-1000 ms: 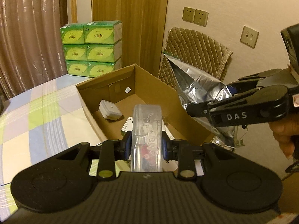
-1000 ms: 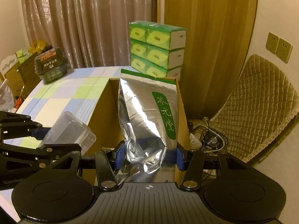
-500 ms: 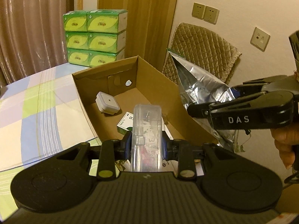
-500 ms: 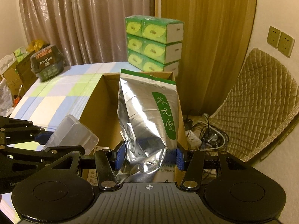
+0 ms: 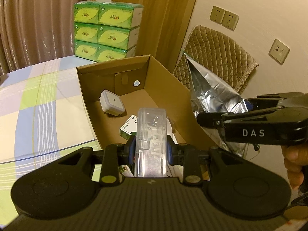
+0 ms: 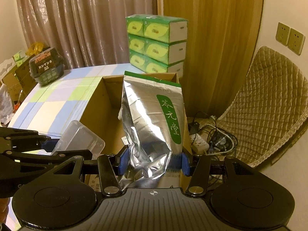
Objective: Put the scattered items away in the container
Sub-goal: 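Carry the clear case and tea pouch over the cardboard box, then open the left gripper dropping the clear case while the right releases the tea pouch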
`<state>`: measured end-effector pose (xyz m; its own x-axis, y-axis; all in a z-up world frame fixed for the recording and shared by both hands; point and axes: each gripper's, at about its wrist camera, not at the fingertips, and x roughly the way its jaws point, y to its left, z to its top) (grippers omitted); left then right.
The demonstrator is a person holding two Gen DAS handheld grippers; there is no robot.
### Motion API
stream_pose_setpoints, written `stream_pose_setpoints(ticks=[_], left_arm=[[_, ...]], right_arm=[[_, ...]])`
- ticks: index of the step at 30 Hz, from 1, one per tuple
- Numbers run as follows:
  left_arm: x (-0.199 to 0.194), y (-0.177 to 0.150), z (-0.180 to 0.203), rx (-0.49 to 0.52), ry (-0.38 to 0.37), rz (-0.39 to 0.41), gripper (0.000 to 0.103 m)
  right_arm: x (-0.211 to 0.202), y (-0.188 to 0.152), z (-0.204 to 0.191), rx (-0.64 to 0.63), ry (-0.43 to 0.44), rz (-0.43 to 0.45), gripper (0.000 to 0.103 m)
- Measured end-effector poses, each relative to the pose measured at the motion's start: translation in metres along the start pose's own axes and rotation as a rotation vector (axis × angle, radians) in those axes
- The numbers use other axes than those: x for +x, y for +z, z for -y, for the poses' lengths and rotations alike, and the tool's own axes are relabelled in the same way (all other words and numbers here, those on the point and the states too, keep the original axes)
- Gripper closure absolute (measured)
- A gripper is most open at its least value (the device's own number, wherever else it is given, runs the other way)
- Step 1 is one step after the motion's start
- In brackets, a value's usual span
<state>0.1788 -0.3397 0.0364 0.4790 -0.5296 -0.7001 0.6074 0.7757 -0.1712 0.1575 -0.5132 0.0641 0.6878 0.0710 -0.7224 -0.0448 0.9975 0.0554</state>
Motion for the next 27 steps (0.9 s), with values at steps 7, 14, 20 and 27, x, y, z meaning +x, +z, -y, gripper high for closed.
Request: stream_pose_setpoints(ticks=[7,14,20,27], left_arm=[[0.005,-0.001,-0.004,-0.019,0.022,-0.004,0.066],[-0.006,-0.007,-0.014,-0.014,0.057,0.021,0.062],[-0.019,-0.015,-0.026,-0.033,0.069,0.033,0.056],[-0.027,-0.022,-0.032,-0.034,0.069,0.035,0.053]], right_arm=[[0.004,0.001,0.005,0.008,-0.005,-0.005,0.053],[0.008,0.000,0.003,0.011,-0.003,-0.014,0.053],[0.012,0.004,-0.002,0.002,0.002,-0.019,0.053],[0.023,0.007,-0.014,-0.016,0.009,-0.031,0.053]])
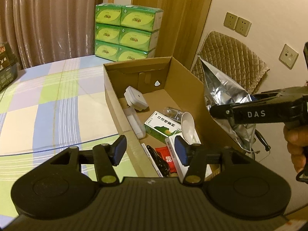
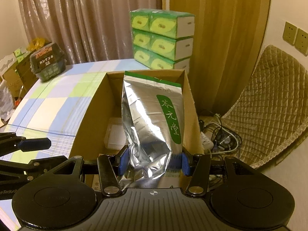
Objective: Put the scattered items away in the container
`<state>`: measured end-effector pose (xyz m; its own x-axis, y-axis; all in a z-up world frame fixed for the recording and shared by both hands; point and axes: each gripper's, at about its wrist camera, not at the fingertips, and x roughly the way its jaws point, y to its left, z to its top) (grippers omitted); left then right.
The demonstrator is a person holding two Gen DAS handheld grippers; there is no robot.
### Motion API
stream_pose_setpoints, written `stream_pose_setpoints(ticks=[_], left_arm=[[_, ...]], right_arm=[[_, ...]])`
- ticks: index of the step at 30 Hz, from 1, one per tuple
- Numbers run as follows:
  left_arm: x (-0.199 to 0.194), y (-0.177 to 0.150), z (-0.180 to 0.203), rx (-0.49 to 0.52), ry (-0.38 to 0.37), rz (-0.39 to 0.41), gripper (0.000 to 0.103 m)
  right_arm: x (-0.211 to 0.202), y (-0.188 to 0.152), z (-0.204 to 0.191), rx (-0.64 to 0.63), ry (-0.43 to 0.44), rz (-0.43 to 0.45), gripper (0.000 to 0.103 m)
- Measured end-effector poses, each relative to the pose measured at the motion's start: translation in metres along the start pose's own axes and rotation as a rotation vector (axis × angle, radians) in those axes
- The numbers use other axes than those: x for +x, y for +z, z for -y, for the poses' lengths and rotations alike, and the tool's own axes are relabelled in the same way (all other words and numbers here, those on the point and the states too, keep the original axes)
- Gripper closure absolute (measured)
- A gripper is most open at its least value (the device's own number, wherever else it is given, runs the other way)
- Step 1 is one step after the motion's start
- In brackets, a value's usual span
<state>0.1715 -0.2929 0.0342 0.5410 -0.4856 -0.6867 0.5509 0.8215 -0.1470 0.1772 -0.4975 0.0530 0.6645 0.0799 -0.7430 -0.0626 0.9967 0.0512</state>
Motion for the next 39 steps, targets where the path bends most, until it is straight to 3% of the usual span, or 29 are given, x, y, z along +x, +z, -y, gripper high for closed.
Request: stream_pose_setpoints(ticks=[12,14,15,16,27,33,39], left_arm=[[-0.002,-0.005,-0.014,-0.029,0.008,0.008,0.048],[-0.003,-0.005,-0.016,-0.032,0.009,0.009,0.048],[-0.004,-0.005,-0.017,-0.034,0.008,0.009,0.048],[-0.004,-0.006,-0.018,-0.036,0.007,0.009,0.048],[-0.008,-0.017,-0.026,-0.059,0.009,0.004,0.040],[-0.017,-0.023,-0.026,-0.060,0.011,0.013,0.032],[-0.036,-0.036,-0.021,-0.072,0.057,0.057,0.010]], right_arm=[[0.014,0.008,-0.019,-0.010,0.015,-0.009,0.053],[0.016,0.010,-0.019,0.013,0.045,-0.001,0.041],[0.016,0.011,-0.018,0.033,0.063,0.009,0.027],[0.014,0.013,-0.018,0.047,0.067,0.025,0.025],[-0.002,0.000,-0.014,0.072,0.052,0.056,0.019],[-0.018,-0.023,-0.016,0.110,0.044,0.068,0.012],[-0.044,-0.051,-0.021,0.155,0.039,0.095,0.002]])
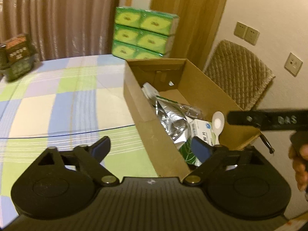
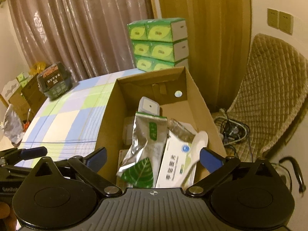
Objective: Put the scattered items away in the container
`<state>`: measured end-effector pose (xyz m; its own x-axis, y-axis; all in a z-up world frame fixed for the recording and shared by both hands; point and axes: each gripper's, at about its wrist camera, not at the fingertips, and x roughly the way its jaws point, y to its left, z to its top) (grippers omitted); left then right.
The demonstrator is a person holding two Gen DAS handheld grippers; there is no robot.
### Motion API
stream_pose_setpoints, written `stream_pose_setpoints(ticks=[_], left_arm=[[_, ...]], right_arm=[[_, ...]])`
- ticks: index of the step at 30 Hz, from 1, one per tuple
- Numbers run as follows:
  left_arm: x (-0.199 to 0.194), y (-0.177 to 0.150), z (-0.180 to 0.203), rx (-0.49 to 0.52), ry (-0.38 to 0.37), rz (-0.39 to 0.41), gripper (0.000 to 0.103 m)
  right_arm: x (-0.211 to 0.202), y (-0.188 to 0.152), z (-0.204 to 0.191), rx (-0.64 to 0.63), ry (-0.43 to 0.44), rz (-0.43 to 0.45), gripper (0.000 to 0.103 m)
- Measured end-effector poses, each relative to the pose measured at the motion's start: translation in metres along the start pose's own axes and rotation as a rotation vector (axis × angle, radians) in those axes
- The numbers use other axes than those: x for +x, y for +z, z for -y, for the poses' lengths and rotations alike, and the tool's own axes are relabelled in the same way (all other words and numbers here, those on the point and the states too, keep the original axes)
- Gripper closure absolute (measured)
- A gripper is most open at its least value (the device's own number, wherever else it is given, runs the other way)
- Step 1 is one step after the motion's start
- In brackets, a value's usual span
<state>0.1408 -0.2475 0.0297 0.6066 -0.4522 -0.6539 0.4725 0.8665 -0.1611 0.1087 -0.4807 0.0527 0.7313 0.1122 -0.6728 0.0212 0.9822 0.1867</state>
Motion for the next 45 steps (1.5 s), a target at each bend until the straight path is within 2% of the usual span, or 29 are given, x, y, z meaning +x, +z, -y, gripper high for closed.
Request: stream_pose_setpoints(ticks=[3,8,14,22,35,45], left_arm=[[-0.011,-0.006,0.001,-0.014,0.008,0.011,0.001],[-0.032,-0.018,0.009,-0.008,0.027,0.033,0.001],[-0.052,-0.032,0.018,-0.034,0.020,0.006,0.001],[-0.091,-0.048,0.035,-0.031,0.025,0.009,0.001],[-0.148,-0.057,0.055,-0.094,0.036,0.054,0.001],[-0.151,-0.058,0.056,-0.107,0.034,0.049,0.001]], right_arm=[[-0.014,-0.012,-0.002,0.008,-0.003,0.002,0.002],[-0.040,-0.032,-0.004,0.032,-0.013,0.009,0.002],[-0.071,-0.055,-0.016,0.006,-0.057,0.038,0.002],[-0.108,-0.080,-0.027,0.001,-0.115,0.085,0.002],[-0.146,-0.097,-0.053,-0.052,-0.105,0.104,0.002],[-0.151,-0.097,-0.049,-0.044,-0.115,0.113,0.002]])
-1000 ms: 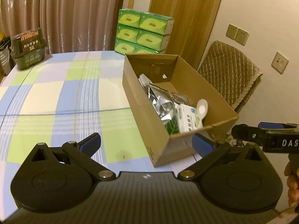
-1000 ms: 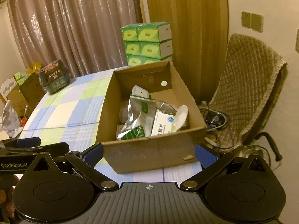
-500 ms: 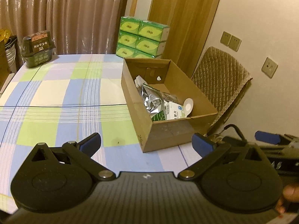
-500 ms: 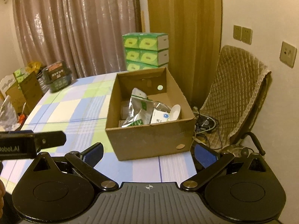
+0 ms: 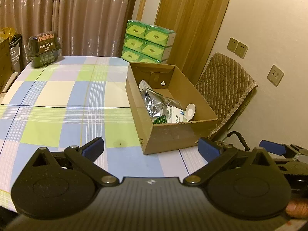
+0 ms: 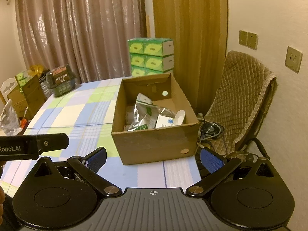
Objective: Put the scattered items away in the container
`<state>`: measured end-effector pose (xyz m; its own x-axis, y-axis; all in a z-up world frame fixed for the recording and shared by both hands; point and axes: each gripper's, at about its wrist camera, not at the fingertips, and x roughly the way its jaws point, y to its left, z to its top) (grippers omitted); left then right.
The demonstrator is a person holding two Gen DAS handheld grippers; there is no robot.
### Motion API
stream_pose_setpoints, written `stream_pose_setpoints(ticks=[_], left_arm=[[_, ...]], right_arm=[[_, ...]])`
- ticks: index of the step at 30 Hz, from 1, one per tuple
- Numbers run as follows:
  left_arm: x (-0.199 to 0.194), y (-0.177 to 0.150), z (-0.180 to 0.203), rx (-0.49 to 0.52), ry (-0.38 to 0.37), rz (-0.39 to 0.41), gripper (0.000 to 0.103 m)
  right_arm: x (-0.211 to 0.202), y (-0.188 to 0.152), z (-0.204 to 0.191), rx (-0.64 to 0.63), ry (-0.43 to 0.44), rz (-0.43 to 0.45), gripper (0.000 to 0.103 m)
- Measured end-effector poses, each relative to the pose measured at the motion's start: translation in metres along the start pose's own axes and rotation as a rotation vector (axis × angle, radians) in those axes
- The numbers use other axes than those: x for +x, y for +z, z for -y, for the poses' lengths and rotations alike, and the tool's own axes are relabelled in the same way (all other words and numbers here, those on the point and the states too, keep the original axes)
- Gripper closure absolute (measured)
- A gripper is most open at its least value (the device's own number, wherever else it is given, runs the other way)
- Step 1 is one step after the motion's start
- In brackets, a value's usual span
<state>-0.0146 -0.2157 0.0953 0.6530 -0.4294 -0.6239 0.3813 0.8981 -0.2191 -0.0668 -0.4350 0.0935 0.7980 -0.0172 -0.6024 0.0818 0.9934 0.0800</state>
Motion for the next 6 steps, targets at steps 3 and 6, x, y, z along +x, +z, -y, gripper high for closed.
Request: stream_pose_setpoints(ticks=[3,6], left_arm=[[0.0013,-0.0019,-0.0009,0.001,0.001,0.003,0.001],[0.0013,-0.0036,-0.0022,0.006,-0.001,0.026,0.001]], right_arm=[[-0.0002,0.0002,0.0025,0.004,-0.010,0.004,0.002],[0.0008,-0.0013,0.0041,0.007,-0.014,0.001,0.002]])
